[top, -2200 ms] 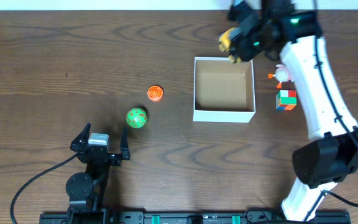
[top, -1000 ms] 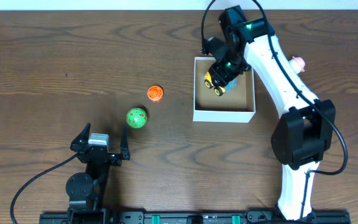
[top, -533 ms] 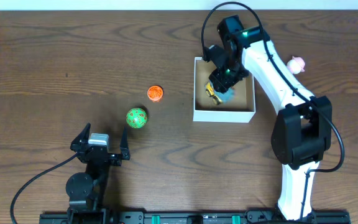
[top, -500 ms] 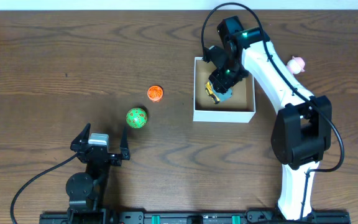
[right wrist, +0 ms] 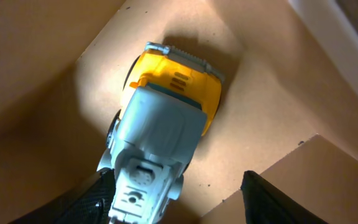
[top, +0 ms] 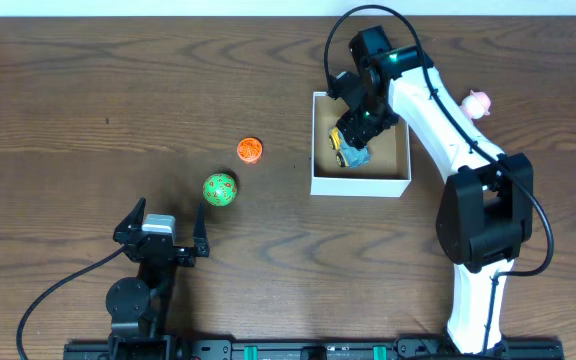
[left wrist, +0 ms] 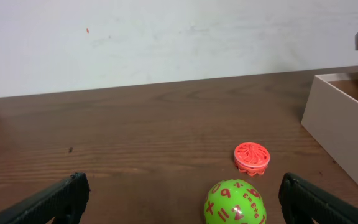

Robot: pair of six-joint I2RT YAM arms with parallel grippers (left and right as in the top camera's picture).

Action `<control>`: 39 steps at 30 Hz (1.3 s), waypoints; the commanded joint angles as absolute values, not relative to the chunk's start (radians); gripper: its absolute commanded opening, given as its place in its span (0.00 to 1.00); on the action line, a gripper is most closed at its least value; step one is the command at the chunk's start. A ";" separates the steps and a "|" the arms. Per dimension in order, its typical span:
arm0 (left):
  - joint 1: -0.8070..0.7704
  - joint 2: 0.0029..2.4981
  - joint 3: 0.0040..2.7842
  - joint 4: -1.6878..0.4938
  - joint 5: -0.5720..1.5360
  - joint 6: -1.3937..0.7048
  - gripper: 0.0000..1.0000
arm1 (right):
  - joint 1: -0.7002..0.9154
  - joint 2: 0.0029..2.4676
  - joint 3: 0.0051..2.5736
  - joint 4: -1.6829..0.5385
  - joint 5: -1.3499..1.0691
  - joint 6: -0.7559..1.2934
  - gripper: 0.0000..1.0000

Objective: Pack container
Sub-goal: 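Lower the truck into the box and open the right gripper, then move the right gripper to the colour cube and grasp it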

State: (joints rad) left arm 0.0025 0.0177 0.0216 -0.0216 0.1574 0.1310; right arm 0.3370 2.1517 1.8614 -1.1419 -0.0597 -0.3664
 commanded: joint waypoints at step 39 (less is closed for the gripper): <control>-0.001 0.019 0.004 -0.056 0.173 0.126 0.98 | -0.109 2.027 1.888 -1.514 0.089 0.090 0.99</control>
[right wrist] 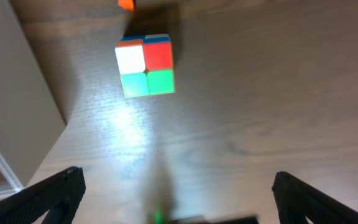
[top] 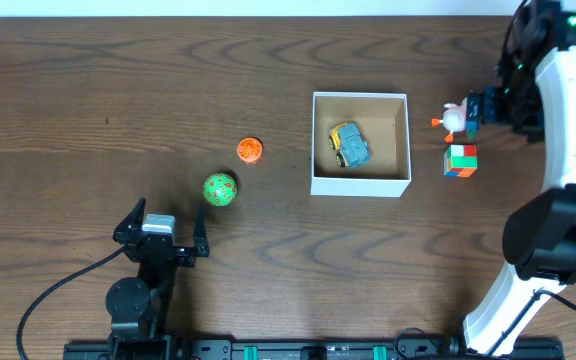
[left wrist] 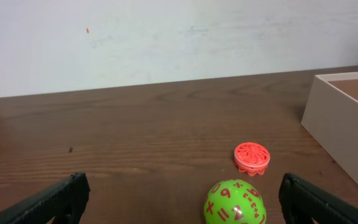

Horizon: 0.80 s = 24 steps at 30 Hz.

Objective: Pack container
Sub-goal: 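Move the right gripper to the colour cube and grasp it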

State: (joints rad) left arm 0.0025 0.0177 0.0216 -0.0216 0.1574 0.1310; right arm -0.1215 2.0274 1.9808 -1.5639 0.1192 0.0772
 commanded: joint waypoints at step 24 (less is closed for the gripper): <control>-0.001 0.019 0.004 -0.056 0.173 0.126 0.98 | -0.118 2.028 1.391 -0.934 0.100 -0.039 0.99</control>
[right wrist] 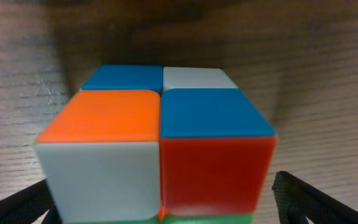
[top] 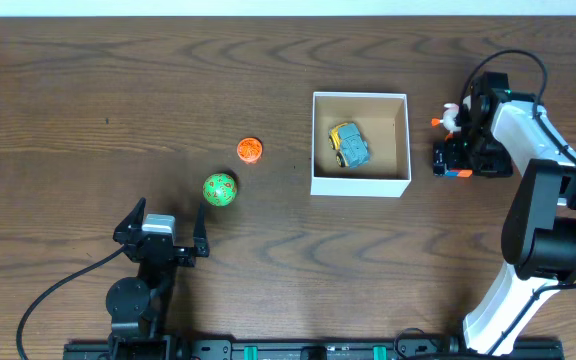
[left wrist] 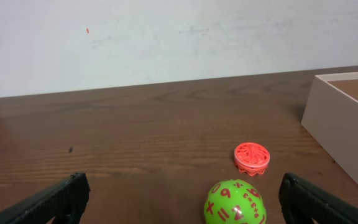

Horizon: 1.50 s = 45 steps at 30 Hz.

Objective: Pack container
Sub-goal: 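Move the right gripper to the colour cube and grasp it, then carry the cube into the box and release it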

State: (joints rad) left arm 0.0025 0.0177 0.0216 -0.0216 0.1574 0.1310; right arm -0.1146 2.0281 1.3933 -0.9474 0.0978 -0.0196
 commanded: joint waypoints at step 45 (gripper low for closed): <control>-0.001 0.019 0.004 -0.056 0.172 0.126 0.98 | -0.072 2.024 1.704 -1.121 0.096 -0.038 0.46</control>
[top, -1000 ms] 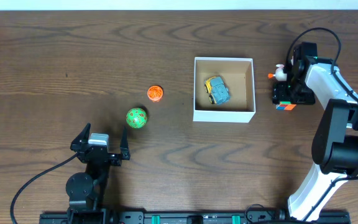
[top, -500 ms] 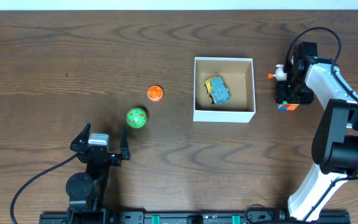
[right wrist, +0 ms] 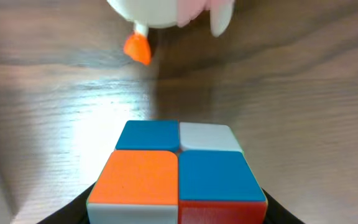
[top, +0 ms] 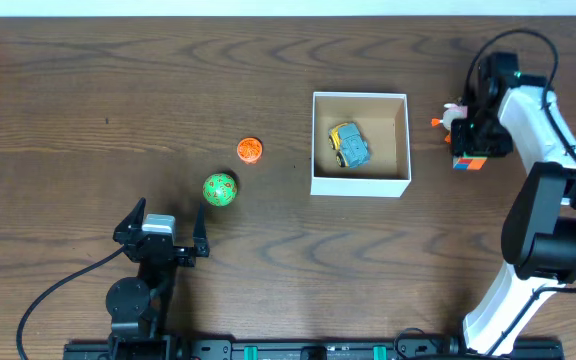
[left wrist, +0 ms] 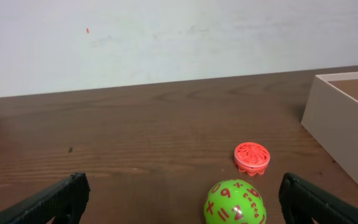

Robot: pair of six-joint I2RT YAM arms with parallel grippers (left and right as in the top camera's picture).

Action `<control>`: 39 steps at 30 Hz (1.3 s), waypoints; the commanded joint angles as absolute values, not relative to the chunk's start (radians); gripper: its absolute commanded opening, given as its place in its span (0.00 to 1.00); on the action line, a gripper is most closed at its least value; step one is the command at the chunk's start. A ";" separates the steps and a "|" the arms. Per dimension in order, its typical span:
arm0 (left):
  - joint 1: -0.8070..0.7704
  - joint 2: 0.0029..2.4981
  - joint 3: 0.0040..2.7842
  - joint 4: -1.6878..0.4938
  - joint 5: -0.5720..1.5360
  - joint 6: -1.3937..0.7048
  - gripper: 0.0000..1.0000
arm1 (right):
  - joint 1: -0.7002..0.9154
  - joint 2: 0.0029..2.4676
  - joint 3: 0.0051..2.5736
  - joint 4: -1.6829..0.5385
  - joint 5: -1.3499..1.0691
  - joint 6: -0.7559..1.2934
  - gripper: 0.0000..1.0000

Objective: Pack container
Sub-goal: 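Carry the cube into the box and release it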

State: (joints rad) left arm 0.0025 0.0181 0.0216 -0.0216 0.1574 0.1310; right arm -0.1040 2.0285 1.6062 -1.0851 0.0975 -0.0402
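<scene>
The white box [top: 360,183] holds a yellow and grey toy car [top: 349,143]. To the box's right my right gripper [top: 471,150] is shut on the coloured cube [top: 468,161]. In the right wrist view the cube [right wrist: 178,171] fills the space between the dark fingers [right wrist: 73,214] of the right gripper [right wrist: 178,208], and it looks raised off the wood. A white and pink toy with an orange beak [top: 453,117] stands just beyond it. My left gripper [left wrist: 182,194] rests open at the front left, behind a green number ball [left wrist: 235,202] and an orange disc [left wrist: 252,157].
The green ball [top: 220,188] and the orange disc [top: 250,150] lie on the brown table left of the box. In the left wrist view the box wall [left wrist: 340,124] stands at the right. The white and pink toy [right wrist: 166,12] is close ahead of the held cube.
The right gripper, then open around the cube on the table, is now shut on it, a little farther right and seemingly higher. The left arm, ball and disc have not moved.
The right gripper was first open over the toy car inside the box. Then it was out at the far right, open above the cube, with the car left in the box. Then it stood low around the cube, and now it holds the cube.
</scene>
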 commanded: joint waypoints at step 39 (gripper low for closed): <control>-0.001 0.030 0.004 -0.056 0.172 0.126 0.98 | 0.300 2.146 2.074 -1.291 0.048 -0.136 0.55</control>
State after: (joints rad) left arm 0.0025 0.0261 0.0216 -0.0216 0.1574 0.1310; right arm 0.3153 2.1452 2.0861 -1.2900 0.0441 -0.1326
